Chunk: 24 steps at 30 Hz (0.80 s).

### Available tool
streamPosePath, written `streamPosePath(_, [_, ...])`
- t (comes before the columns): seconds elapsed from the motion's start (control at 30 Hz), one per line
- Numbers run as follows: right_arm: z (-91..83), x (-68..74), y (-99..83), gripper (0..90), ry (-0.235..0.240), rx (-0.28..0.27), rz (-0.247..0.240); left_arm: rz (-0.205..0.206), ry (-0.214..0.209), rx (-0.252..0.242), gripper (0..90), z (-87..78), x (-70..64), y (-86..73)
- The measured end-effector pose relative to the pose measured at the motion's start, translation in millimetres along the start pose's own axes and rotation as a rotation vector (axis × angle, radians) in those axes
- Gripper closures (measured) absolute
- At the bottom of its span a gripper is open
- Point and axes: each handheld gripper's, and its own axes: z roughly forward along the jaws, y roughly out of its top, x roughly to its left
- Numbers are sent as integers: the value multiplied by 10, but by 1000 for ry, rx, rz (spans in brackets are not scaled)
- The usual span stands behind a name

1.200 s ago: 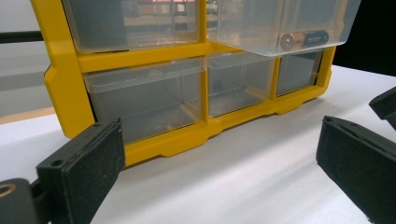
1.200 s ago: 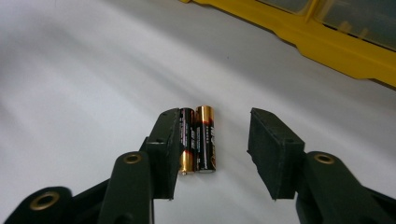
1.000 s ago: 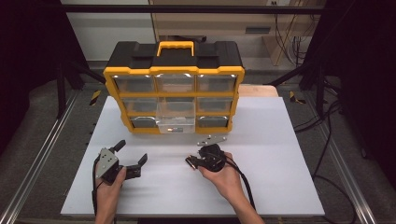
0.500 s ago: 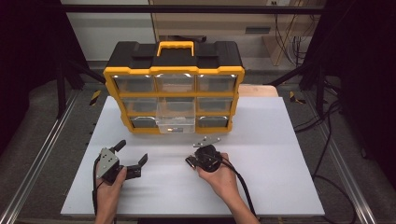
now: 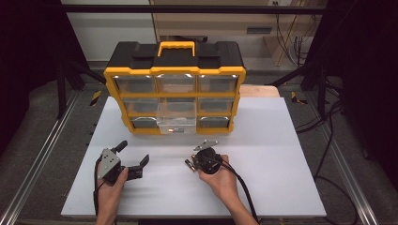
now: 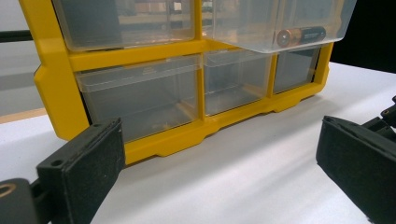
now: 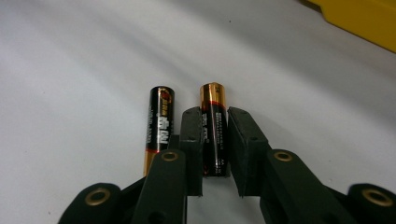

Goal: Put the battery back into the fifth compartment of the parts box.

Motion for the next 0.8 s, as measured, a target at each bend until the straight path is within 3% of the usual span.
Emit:
streamPosePath(0.3, [-93, -49, -65, 770, -14, -73, 4, 3, -3, 4, 13, 5, -7, -1])
streamPosePath(0.8, [-749, -575, -11, 770, -61, -241, 56, 1, 0, 9, 13, -5, -18, -7])
